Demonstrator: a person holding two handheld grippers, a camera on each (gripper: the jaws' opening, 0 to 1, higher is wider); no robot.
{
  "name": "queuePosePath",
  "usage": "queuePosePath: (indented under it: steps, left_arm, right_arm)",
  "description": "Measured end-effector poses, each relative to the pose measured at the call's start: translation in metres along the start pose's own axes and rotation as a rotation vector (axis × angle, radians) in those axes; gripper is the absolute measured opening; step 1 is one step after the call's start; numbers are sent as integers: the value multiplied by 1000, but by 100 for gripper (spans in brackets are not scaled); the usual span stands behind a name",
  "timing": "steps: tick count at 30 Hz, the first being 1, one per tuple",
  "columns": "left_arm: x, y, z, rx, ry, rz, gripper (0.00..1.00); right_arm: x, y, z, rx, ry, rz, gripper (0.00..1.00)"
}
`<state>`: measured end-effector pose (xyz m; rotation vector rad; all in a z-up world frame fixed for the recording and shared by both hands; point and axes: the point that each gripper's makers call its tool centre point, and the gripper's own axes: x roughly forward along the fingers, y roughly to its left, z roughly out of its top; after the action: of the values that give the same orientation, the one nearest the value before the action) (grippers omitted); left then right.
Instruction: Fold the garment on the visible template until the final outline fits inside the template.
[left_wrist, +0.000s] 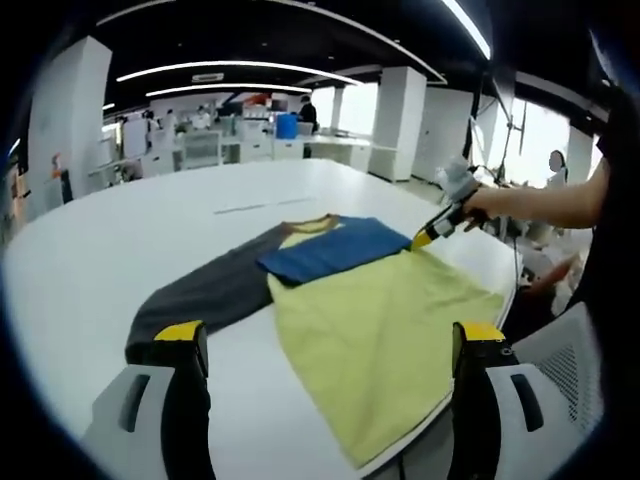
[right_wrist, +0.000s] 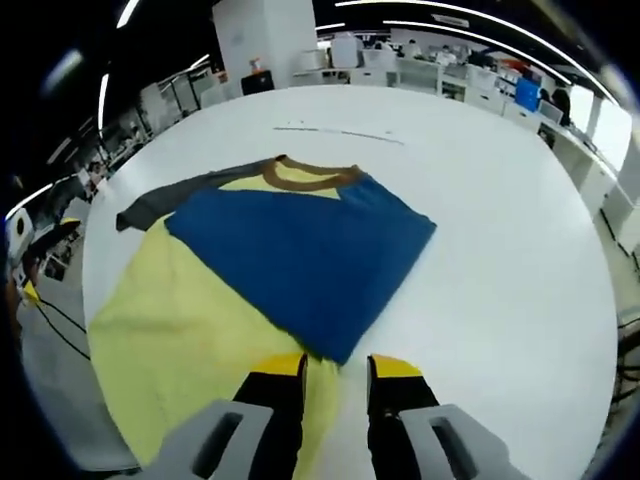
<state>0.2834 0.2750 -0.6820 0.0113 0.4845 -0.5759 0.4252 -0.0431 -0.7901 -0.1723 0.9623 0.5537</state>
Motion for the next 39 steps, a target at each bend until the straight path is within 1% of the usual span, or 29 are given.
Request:
queuePosePath:
  steps: [6, 9, 12, 17, 22, 29, 34, 39]
  left_arm:
    - [1, 1, 0, 8, 5, 1, 99]
    - [1, 1, 0, 6, 6, 1, 99]
    - [1, 0, 0, 9, 8, 0, 99]
    - [3, 0, -1, 6, 10, 2, 99]
    - [3, -1, -1, 14, 15, -3, 99]
    - [3, 0, 0, 15, 16, -2, 98]
    - [4, 1, -2, 20, 26, -6, 99]
    - [6, 3, 1, 24, 21, -5, 99]
  right_arm:
    - [3, -3, -4, 13, -2, -7, 10]
    - [5, -3, -6, 9, 5, -4, 4]
    - [6, -3, -12, 15, 33, -2, 3]
    - [7, -3, -11, 12, 30, -8, 3]
    - [6, -5, -12, 6, 33, -9, 0]
    - [4, -9, -14, 8, 40, -1, 0]
    - [1, -17, -17, 3, 51, -12, 0]
    - [-2, -26, -20, 2, 59, -27, 0]
